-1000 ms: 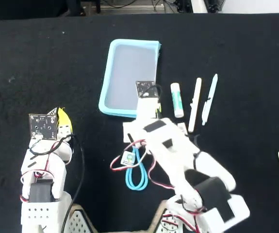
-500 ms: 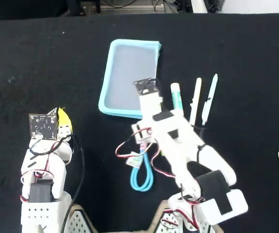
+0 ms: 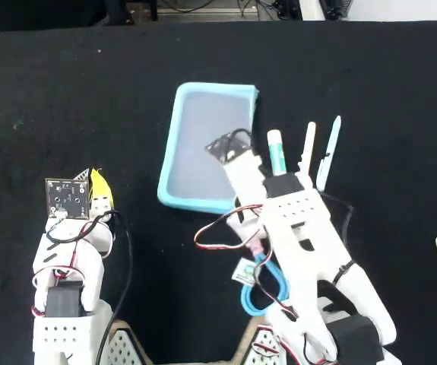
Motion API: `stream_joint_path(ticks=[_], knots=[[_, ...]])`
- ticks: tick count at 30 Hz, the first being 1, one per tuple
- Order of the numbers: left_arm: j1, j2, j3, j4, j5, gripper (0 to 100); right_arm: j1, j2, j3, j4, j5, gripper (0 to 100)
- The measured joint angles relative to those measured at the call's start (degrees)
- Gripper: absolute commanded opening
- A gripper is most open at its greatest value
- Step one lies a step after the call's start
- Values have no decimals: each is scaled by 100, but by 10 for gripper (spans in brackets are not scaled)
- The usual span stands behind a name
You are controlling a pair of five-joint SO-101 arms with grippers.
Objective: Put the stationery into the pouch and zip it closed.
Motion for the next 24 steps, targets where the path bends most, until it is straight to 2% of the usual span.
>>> stream_joint_path(ticks=[5,9,12,15,20,24], knots=[[0,0,0,0,0,30,-448,0,352,9,343,41],[0,0,0,0,0,30,-862,0,484,9,343,182],[0,0,0,0,0,30,-888,0,492,35,211,254],[0,0,0,0,0,30,-897,0,492,35,105,250],[0,0,0,0,0,30,-897,0,123,-18,-589,251],[0,0,0,35,0,30,-897,0,88,-721,-1055,251]])
